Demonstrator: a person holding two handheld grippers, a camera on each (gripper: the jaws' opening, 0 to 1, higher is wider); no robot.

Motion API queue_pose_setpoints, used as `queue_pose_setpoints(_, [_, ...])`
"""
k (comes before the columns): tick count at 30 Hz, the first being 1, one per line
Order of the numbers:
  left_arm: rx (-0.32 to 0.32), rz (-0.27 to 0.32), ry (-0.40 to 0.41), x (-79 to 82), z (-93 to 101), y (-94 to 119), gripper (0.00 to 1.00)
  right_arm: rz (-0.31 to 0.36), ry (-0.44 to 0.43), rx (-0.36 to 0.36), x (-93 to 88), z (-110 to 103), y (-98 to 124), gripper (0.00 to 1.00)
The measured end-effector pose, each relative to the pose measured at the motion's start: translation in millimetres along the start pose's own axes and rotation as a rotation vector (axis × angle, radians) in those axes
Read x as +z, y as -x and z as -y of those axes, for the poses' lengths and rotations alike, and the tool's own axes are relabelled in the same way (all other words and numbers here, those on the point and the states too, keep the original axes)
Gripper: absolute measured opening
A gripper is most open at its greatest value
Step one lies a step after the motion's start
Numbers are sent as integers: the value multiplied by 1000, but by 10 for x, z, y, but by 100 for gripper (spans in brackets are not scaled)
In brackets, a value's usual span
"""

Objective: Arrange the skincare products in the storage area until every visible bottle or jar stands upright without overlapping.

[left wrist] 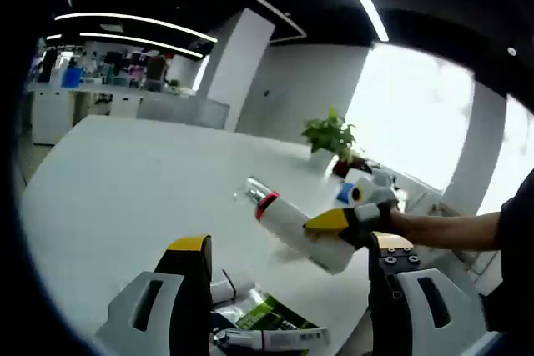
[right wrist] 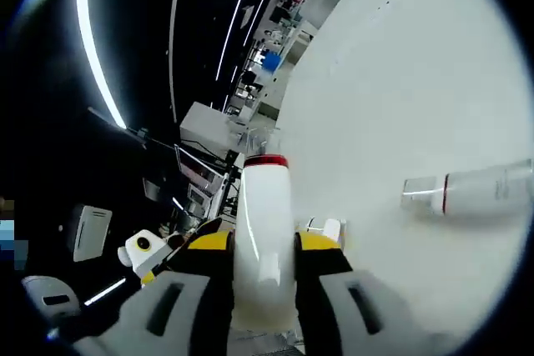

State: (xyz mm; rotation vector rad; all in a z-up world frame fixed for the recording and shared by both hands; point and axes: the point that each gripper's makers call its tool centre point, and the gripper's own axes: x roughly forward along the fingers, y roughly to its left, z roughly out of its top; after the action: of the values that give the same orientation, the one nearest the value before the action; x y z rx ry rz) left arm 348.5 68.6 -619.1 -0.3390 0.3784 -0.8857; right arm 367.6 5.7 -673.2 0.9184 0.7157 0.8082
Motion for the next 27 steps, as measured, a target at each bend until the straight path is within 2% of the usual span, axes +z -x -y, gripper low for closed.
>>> queue_pose_setpoints(4, [-16, -11, 42, 27, -58, -190, 74, 15, 16, 36, -69, -138, 48, 27])
queue_pose_setpoints(6, [-41, -30, 98, 3, -54, -284, 74, 26, 16, 62, -87, -218, 77, 27])
queue_pose_setpoints(7, [-57, -31, 123, 7, -36, -318, 74, 27, 17, 71, -101, -252, 91, 27])
queue_pose_setpoints(10, [-169, -22, 263, 71, 139, -442, 77, 16, 29, 111, -150, -344, 143, 27])
queue_pose_setpoints(11, [-183, -26, 286, 75, 164, -470, 78, 16, 34, 119, -159, -361, 166, 27])
queue_pose_setpoints(15, [-186, -24, 286, 74, 164, -586, 76, 2, 70, 150, -184, -413, 216, 27])
queue_pose_setpoints(21, [-267, -31, 361, 48, 324, -734, 69, 8, 66, 195, -196, -492, 272, 27])
queue_pose_setpoints(27, [-263, -15, 404, 35, 370, -849, 63, -16, 62, 222, -115, -418, 336, 27])
